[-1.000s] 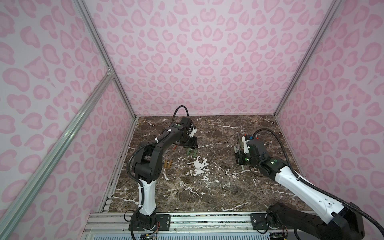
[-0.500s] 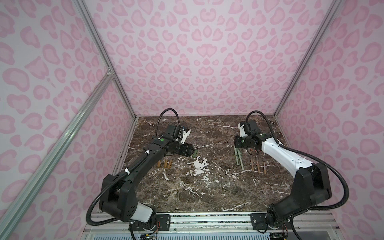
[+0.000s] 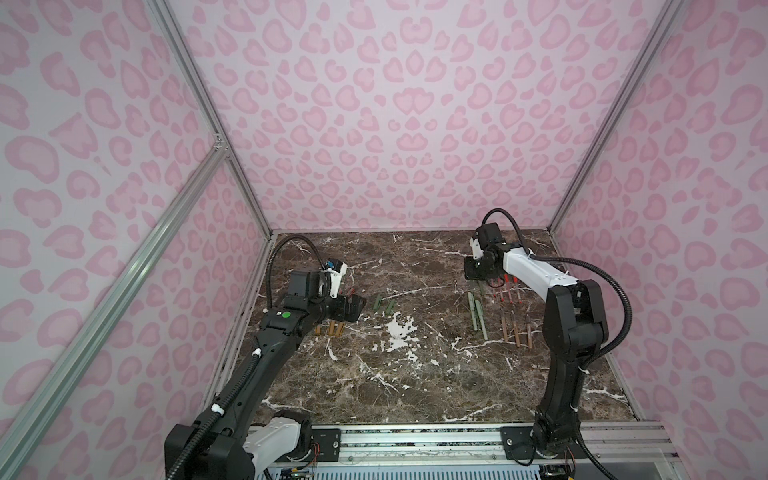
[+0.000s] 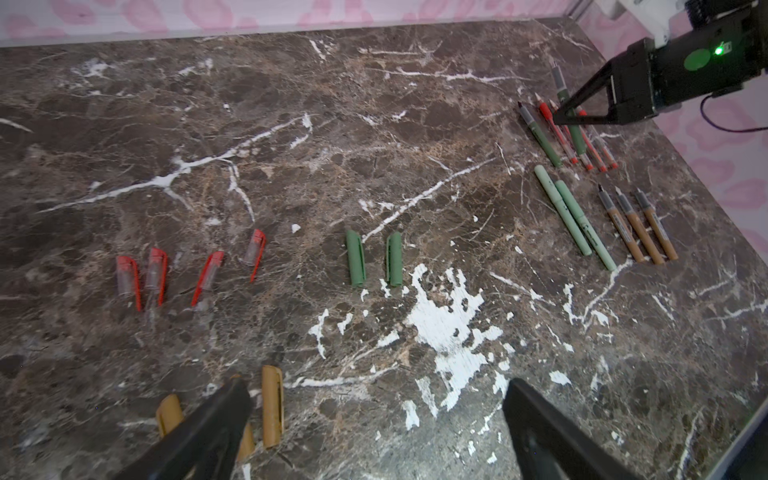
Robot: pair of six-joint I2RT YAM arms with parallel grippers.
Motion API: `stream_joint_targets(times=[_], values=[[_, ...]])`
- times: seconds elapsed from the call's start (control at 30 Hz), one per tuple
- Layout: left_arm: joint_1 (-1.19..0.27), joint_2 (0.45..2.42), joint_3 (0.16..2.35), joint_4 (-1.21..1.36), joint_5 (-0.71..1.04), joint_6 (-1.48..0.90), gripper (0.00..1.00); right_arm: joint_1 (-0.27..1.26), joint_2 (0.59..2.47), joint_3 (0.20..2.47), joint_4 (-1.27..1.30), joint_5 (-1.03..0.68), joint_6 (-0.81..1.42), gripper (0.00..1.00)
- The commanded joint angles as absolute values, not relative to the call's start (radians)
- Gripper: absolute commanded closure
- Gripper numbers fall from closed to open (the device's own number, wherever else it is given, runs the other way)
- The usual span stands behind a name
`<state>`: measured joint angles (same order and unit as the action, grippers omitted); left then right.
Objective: Open the pen caps
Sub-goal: 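Lower the uncapped marker beside the other green marker and open the right gripper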
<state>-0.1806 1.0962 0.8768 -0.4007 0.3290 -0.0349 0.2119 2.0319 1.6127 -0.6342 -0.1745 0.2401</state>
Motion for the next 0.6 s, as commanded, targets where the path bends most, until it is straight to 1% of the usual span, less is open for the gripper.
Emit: stream_joint_targets(times=[0.0, 0.1, 0.23, 0.37, 0.57], values=[[-0.130, 1.057, 0.857, -0.321, 0.384, -0.055, 0.02, 0.202, 2.099, 1.670, -0.677, -0.169, 0.214, 0.99], [-0.079, 1.042, 0.852, -0.321, 0.403, -0.064, 0.02, 0.200, 2.165, 1.747, -0.716, -0.166, 0.207, 0.97], [-0.017, 1.026, 0.862, -0.324, 0.424, -0.076, 0.02, 0.193, 2.218, 1.798, -0.725, -0.167, 0.206, 0.97], [0.012, 1.029, 0.868, -0.328, 0.427, -0.080, 0.02, 0.192, 2.266, 1.831, -0.745, -0.152, 0.202, 0.97], [0.028, 1.028, 0.853, -0.310, 0.451, -0.098, 0.02, 0.189, 2.286, 1.832, -0.753, -0.119, 0.184, 0.97]])
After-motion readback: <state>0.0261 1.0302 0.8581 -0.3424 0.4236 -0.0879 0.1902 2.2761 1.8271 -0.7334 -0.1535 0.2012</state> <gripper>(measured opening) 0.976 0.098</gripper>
